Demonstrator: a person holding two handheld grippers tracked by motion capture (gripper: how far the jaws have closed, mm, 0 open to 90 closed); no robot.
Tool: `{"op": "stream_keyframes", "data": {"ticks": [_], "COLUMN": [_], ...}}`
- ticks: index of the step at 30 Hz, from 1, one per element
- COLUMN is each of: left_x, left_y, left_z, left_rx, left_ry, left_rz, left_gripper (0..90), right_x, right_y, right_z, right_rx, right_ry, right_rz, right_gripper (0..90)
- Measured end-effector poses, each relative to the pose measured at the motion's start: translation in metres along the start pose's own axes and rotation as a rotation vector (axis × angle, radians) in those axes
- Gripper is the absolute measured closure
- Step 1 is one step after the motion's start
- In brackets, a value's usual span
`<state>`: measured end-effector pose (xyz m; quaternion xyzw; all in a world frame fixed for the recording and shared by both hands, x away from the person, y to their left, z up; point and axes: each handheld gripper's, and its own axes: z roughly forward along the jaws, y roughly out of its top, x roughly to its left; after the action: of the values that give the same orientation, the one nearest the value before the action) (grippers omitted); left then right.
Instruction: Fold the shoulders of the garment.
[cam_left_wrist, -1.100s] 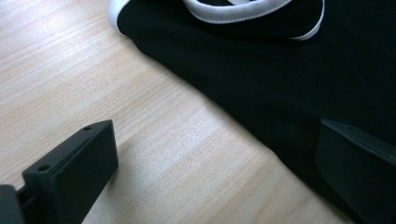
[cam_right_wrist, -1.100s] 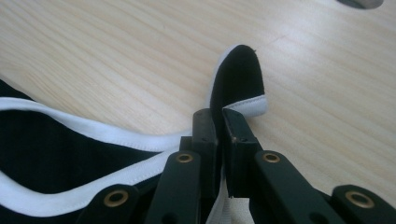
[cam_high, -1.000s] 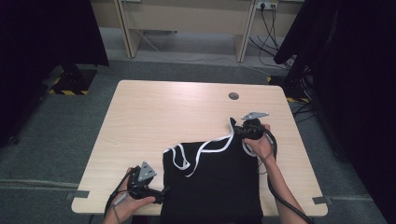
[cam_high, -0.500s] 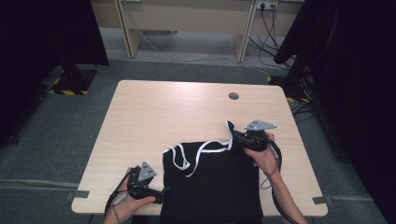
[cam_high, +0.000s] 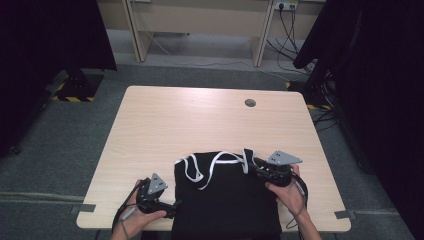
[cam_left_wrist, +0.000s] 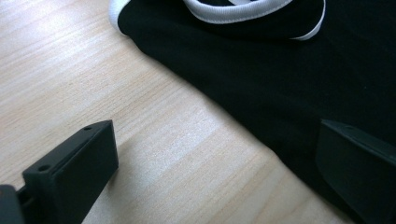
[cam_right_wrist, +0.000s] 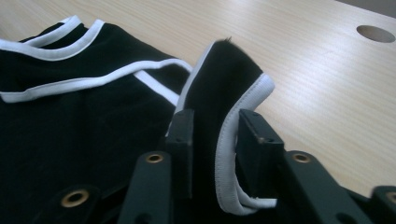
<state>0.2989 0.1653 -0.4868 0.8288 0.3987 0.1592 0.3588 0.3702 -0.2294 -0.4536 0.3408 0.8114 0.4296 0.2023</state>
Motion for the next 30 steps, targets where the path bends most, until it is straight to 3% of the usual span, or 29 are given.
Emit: {"op": "stream_keyframes", "data": {"ticks": [4,10,23,26,30], "left_x": [0.000,0.000,0.000,0.000,0.000], "left_y": [0.000,0.000,0.000,0.000,0.000], "left_z": [0.000,0.000,0.000,0.000,0.000], "left_rx": [0.000,0.000,0.000,0.000,0.000], "left_ry": [0.000,0.000,0.000,0.000,0.000], "left_rz": [0.000,0.000,0.000,0.000,0.000], "left_gripper": [0.0,0.0,0.0,0.0,0.0], "right_x": [0.002,0.003,-0.009,-0.011,-0.012], "right_y": [-0.001,0.007,0.039,0.043,0.044], "right_z": [-0.010,-0.021,0.022,0.032,0.042], "right_rx": [0.000,-0.003,0.093,0.132,0.174], "right_ry": [0.001,-0.004,0.031,0.042,0.094], "right_rz": [0.015,-0.003,0.064,0.051,0.028], "right_gripper": [57.9,54.5,46.2,50.9,73.3]}}
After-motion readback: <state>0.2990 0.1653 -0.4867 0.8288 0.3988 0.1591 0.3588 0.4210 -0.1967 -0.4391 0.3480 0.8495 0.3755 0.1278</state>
